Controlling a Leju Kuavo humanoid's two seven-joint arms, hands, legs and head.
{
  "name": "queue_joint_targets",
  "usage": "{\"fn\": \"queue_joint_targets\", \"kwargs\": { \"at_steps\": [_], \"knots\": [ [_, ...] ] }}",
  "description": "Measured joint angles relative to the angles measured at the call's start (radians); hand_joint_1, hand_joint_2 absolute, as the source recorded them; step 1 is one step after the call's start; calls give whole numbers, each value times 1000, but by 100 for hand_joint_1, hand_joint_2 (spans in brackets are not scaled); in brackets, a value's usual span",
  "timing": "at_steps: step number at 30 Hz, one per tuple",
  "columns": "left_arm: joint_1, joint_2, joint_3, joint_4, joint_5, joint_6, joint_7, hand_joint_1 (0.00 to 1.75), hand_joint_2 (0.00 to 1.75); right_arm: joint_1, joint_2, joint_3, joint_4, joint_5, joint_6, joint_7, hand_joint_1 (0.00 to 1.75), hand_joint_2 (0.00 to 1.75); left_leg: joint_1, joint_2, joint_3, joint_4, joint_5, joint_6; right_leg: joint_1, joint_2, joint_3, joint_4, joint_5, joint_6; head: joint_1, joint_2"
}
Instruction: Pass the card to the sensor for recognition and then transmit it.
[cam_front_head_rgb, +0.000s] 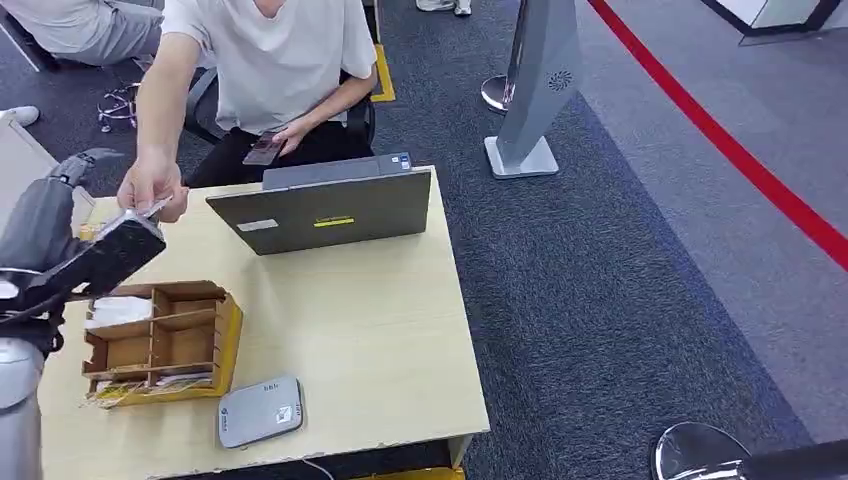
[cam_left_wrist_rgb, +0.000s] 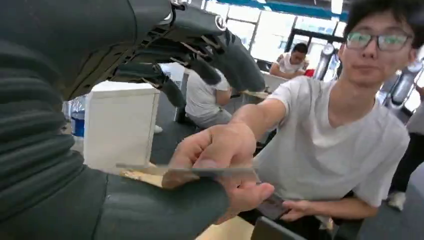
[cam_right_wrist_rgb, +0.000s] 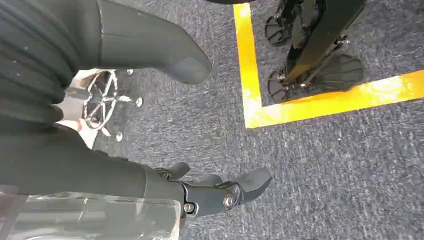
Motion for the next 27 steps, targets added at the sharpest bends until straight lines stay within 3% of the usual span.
{"fn": "queue_joint_targets", "kwargs": {
  "at_steps": [16,20,27],
  "knots": [
    [-164,143,-278,56,-185,-285,226,175,175,-13,-74,-25,119,105,-14,18,0,175,0,0,0,0,0,0,0,0,0,0,0,0,0,0],
    [-167,151,-302,58,-229,-231,222,175,175,-13,-77,-26,128,111,-10,15,0,175,0,0,-1,0,0,0,0,0,0,0,0,0,1,0],
    [-60,148,-310,-85,-298,-11,152,175,175,-8,-55,-27,82,114,57,9,0,175,0,0,-1,0,0,0,0,0,-1,0,0,0,0,0]
  ]
}}
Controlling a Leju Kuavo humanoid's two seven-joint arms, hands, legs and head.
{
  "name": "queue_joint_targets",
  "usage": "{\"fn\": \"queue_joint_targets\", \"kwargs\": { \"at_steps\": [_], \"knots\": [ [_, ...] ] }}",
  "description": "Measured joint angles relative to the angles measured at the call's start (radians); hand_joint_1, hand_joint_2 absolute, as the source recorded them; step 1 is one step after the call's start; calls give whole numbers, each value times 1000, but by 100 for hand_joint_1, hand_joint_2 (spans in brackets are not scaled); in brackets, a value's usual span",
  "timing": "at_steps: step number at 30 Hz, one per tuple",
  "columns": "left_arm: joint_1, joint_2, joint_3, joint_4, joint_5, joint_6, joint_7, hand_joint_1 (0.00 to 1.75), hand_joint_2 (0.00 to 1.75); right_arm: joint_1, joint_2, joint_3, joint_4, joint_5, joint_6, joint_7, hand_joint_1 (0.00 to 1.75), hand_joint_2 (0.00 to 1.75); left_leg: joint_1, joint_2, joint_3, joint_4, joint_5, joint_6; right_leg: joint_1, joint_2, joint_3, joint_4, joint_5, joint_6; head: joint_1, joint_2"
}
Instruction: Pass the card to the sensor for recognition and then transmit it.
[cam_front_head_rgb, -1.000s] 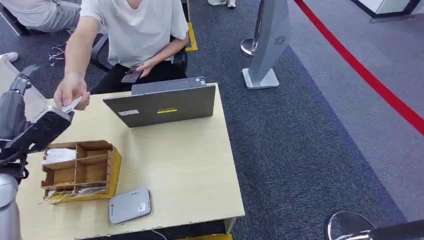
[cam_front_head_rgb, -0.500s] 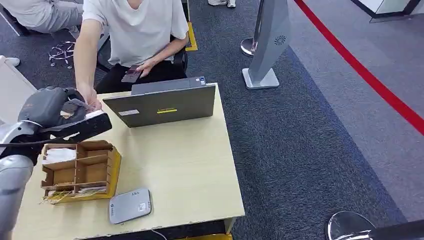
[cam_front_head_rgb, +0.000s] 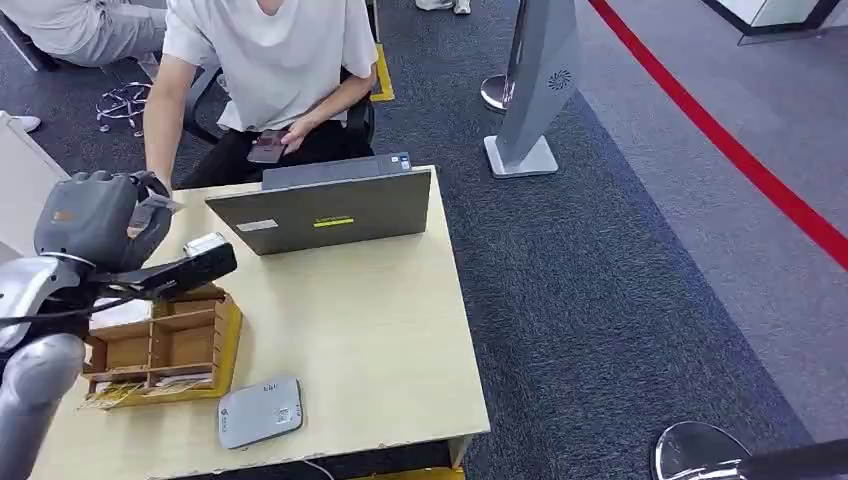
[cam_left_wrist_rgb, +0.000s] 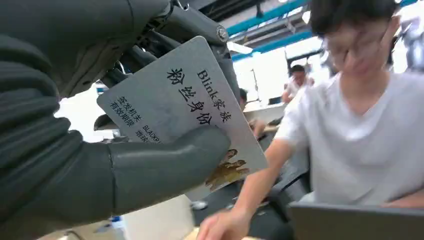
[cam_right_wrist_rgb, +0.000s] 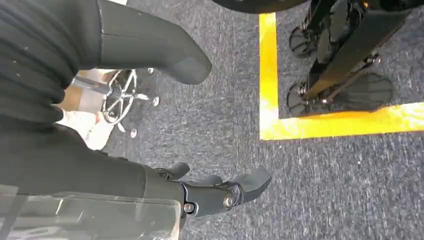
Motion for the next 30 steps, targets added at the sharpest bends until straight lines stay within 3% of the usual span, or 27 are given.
{"fn": "queue_joint_targets", "kwargs": {
  "at_steps": [7,11,14,19,30],
  "knots": [
    [264,-11,4,-229,-76,263,-130,175,175,16,88,0,-168,-30,108,1,0,175,0,1,-1,0,-2,1,0,0,-1,0,-1,0,0,0],
    [464,-21,15,-268,-101,367,-180,175,175,22,131,0,-246,-29,138,1,0,175,0,1,-1,0,-2,1,0,0,-2,0,-2,0,0,0],
    [571,-33,21,-262,-108,393,-191,175,175,22,151,-1,-281,-29,142,1,0,175,0,0,-2,0,-2,1,0,0,-2,0,-2,0,0,0],
    [661,-52,34,-218,-97,400,-186,175,175,22,158,-1,-308,-28,141,-4,0,175,0,0,-2,0,-2,1,0,0,-1,0,-2,0,0,0],
    [703,-86,34,-131,-113,438,-167,175,175,19,160,-1,-315,-8,124,-21,0,175,0,0,-2,0,-2,1,0,-1,-1,0,-1,1,0,0]
  ]
}}
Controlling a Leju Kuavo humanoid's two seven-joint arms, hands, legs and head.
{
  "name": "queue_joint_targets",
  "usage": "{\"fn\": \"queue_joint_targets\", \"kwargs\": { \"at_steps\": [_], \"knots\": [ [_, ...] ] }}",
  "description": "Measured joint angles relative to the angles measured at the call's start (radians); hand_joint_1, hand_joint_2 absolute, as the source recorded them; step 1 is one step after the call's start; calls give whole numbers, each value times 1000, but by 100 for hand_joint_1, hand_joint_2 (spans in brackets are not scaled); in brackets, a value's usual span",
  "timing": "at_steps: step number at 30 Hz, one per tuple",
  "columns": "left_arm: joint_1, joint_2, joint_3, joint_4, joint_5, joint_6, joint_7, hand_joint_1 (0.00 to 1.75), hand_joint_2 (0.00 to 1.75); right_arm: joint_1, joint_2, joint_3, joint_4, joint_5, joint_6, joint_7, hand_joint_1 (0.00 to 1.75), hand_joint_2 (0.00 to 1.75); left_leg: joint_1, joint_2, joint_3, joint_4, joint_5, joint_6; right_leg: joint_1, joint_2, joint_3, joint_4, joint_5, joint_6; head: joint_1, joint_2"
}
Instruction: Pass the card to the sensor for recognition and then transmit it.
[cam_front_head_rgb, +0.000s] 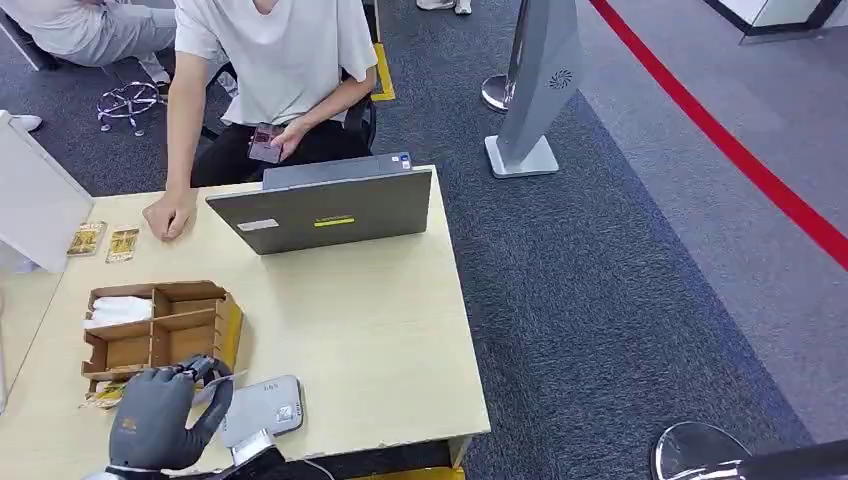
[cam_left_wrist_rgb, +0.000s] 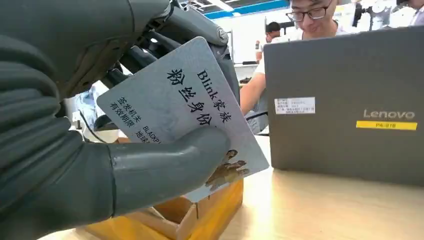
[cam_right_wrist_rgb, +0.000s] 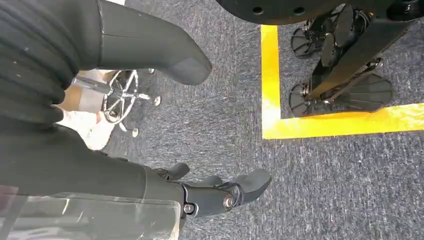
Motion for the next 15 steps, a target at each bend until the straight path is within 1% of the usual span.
{"fn": "queue_joint_targets", "kwargs": {
  "at_steps": [11,15],
  "knots": [
    [-29,-24,-1,125,-51,-5,5,175,175,-6,-11,0,37,39,-41,-21,0,175,0,0,0,0,0,0,0,0,0,0,0,0,0,0],
    [-32,-24,-1,133,-53,-9,8,175,175,-7,-12,0,43,42,-45,-22,0,175,0,0,0,0,0,0,0,0,0,0,0,0,0,0]
  ]
}}
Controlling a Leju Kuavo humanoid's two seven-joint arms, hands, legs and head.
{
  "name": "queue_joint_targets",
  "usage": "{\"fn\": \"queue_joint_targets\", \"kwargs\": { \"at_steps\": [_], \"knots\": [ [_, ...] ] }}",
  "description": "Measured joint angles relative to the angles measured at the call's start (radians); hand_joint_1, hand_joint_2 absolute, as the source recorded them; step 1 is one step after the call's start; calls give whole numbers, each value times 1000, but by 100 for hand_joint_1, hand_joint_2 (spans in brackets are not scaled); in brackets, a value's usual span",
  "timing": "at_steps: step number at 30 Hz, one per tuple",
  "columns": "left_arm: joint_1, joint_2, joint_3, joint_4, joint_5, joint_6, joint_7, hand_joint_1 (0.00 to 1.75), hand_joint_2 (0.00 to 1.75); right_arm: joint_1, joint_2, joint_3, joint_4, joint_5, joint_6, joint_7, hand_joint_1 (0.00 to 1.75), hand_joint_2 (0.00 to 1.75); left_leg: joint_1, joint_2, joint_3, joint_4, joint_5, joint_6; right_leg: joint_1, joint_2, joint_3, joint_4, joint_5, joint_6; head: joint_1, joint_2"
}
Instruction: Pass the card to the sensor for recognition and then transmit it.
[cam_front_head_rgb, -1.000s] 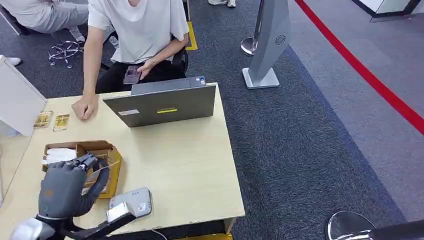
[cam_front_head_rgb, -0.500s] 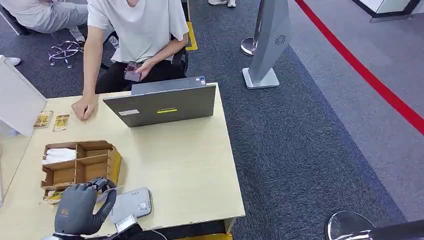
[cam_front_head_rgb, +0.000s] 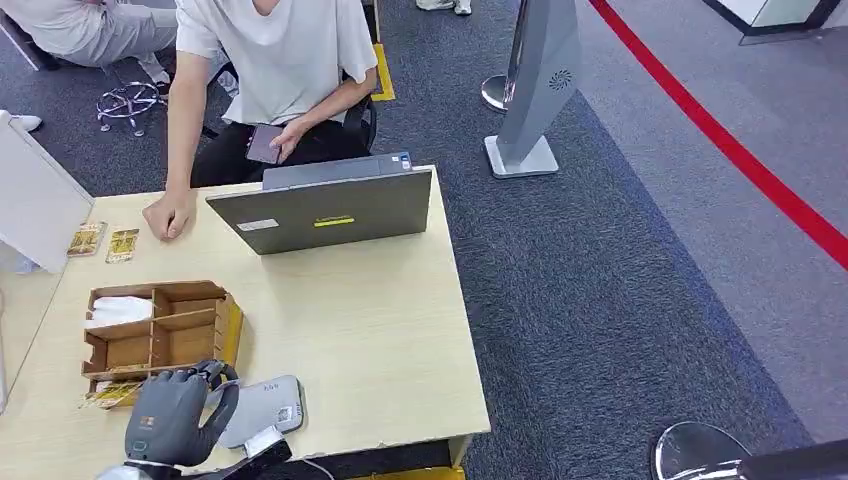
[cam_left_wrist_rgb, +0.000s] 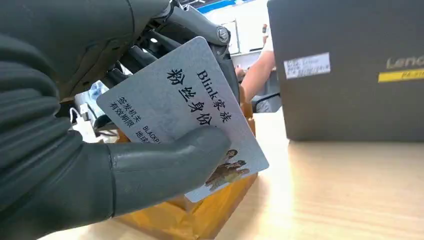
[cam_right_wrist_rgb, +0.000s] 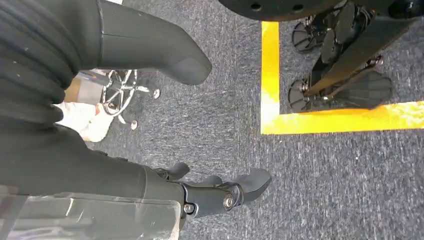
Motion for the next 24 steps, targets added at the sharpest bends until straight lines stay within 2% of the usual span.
{"fn": "queue_joint_targets", "kwargs": {
  "at_steps": [10,12,18,24],
  "knots": [
    [-4,-2,0,24,-3,-6,0,175,175,-1,-7,0,19,9,-6,-1,0,175,0,0,0,0,0,0,0,0,0,0,0,0,0,0],
    [-5,-1,-9,53,11,-76,21,175,175,-2,-19,0,46,27,-16,-9,0,175,0,0,0,0,0,0,0,0,0,0,0,0,0,0],
    [-7,16,-27,74,40,-135,21,175,175,-5,-34,0,67,35,-27,-16,0,175,0,0,0,0,0,0,0,0,0,0,0,0,0,0],
    [-18,36,-45,83,51,-164,20,175,175,-6,-43,0,85,38,-31,-18,0,175,0,0,0,0,0,0,0,0,0,0,0,0,0,0]
  ]
}}
